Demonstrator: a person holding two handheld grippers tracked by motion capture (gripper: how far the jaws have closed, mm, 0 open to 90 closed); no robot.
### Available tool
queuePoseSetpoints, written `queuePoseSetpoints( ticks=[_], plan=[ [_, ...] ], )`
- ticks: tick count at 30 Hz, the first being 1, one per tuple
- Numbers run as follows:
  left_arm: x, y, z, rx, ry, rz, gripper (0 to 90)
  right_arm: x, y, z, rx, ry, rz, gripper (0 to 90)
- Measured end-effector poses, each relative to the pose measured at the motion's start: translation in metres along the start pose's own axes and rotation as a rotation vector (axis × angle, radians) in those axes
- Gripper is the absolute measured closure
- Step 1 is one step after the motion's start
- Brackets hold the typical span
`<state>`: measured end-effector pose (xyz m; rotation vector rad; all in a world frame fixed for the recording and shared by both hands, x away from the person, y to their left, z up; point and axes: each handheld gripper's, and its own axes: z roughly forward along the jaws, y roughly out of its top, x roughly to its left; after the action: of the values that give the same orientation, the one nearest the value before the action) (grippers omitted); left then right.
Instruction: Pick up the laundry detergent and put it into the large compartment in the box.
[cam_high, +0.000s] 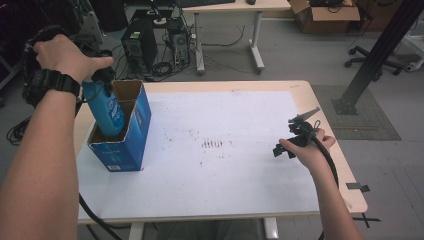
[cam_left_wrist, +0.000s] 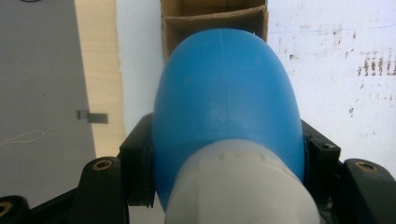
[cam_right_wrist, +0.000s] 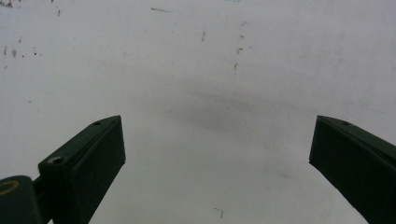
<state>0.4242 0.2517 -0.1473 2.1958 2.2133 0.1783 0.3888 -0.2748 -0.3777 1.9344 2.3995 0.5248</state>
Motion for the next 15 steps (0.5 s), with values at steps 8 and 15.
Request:
queuePoseSetpoints(
  ticks=[8, 15],
  plan=[
    [0.001, 0.002, 0.026, 0.026, 0.012, 0.004, 37.3, 0.002, -0.001, 0.004, 0.009, -0.003, -0.013, 3.6],
    [0.005, 0.002, 0.046, 0.034, 0.006, -0.005, 37.3, 0.002, -0.001, 0.006, 0.010, -0.007, -0.015, 3.6]
  ],
)
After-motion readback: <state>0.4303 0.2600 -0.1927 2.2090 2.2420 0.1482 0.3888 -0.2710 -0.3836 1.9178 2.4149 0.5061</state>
